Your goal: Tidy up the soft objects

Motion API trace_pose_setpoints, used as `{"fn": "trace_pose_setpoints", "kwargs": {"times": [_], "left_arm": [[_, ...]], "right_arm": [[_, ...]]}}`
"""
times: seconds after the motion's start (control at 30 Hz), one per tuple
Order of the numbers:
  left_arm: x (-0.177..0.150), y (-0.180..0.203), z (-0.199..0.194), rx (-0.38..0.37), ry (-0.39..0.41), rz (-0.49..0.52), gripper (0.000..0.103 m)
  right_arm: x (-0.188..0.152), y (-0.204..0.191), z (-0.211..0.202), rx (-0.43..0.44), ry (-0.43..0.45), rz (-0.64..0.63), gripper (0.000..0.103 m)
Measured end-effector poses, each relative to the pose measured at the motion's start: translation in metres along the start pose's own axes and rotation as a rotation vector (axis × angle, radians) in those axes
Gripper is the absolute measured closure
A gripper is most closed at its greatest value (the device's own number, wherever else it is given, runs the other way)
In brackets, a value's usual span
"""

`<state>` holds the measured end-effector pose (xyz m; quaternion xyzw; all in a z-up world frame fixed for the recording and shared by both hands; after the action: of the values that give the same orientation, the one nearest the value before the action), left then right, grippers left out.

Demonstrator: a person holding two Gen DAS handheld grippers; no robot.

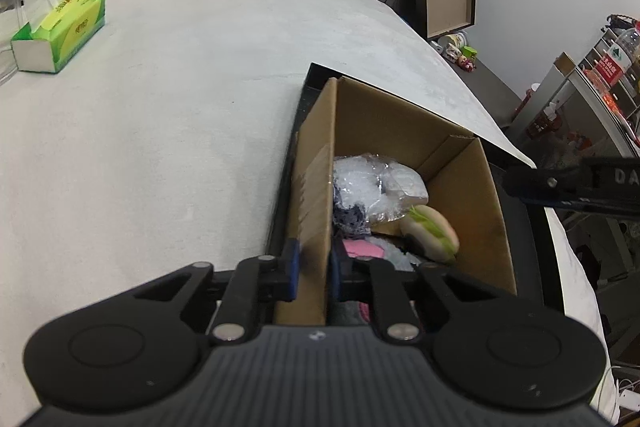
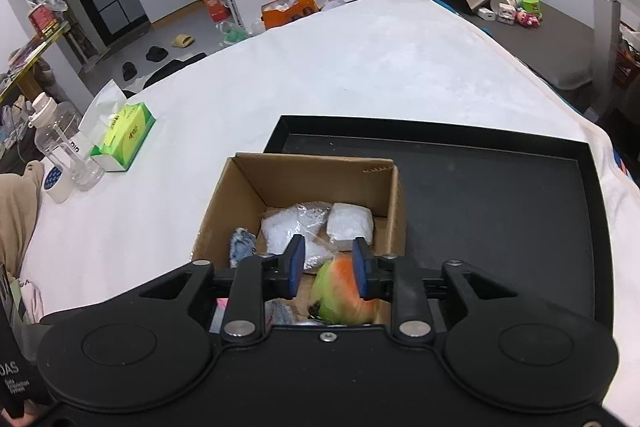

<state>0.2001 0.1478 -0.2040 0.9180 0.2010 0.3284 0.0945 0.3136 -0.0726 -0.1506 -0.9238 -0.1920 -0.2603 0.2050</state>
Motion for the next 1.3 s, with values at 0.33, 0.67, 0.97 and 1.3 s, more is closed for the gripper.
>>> {"fn": "trace_pose_setpoints", "kwargs": {"times": [0.33,0.67,0.97,1.3], "left_arm": [[0.004,0.003,-0.003,0.012,-0.02,0.008,0.089],[0.017,0.029,-0.042,0.027,-0.019,0.097,0.064],[0.02,0.052,-0.096,0.059,0.04,0.133,0.023],[0.006,0.083,-0.152,0.06,0.065,0.24,0.011]], "right_arm": [[-0.005,0.014,-0.016,-0.021,0.015,0.027,0.06],[-0.011,0.035,-0.051,-0.012,0.036,0.064,0.04],[-0.025,0.061,-0.109,-0.007,0.125,0.096,0.009],[-0.056,0.084,-0.165,0.014,0.174,0.15,0.0]]}}
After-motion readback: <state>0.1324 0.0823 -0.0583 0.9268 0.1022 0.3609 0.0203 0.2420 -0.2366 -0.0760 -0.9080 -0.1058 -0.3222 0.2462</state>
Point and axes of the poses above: each gripper's, at about its wrist camera, not at the fingertips, and z roughly the way its jaws point, y to its right, x to its top, the point moved 3 cm from there along z, roughly the way its jaws point, and after that the axes turned 4 degrees about z, right-handed, at the moved point
